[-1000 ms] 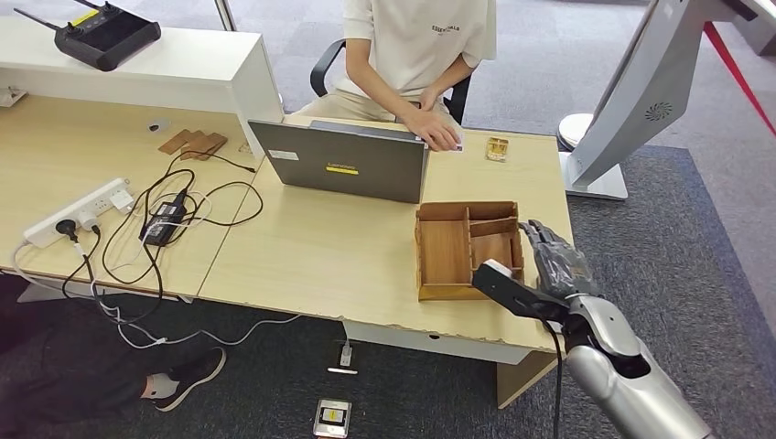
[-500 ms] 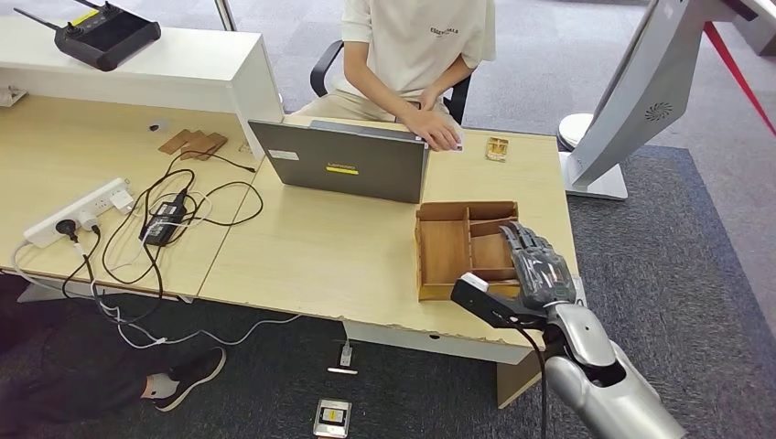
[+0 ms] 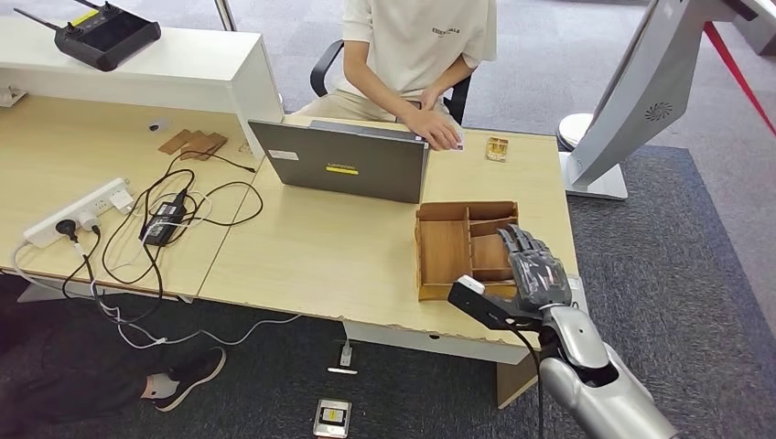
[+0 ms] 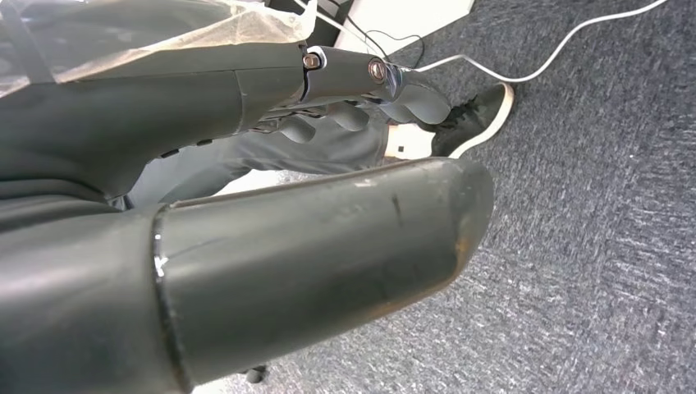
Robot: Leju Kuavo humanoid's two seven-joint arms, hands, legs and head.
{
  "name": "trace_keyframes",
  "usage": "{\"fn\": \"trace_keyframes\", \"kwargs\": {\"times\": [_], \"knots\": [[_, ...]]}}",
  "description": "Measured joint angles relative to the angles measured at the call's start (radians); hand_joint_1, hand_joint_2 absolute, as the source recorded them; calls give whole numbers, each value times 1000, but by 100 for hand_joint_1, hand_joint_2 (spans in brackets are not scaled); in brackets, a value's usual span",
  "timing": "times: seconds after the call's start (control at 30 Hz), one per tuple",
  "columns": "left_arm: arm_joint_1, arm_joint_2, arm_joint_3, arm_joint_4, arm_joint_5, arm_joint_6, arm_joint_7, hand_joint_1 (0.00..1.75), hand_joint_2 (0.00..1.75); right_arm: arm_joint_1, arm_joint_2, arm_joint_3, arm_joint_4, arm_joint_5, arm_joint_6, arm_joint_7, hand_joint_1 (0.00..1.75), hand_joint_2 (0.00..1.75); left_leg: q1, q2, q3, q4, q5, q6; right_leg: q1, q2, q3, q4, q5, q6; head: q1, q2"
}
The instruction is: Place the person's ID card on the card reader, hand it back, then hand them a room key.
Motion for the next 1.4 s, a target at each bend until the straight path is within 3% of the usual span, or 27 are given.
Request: {"fn": "trace_keyframes", "kwargs": {"times": [0.57,1.4], "knots": [[2,0,0,-1,-8,-1,2,0,0,-3,25,-3,92,27,-117,-40,0,175,0,0,0,0,0,0,0,0,0,0,0,0,0,0],[-4,-3,0,-3,-22,-3,-6,0,0,-44,82,-4,239,27,-149,-75,0,175,0,0,0,0,0,0,0,0,0,0,0,0,0,0]]}}
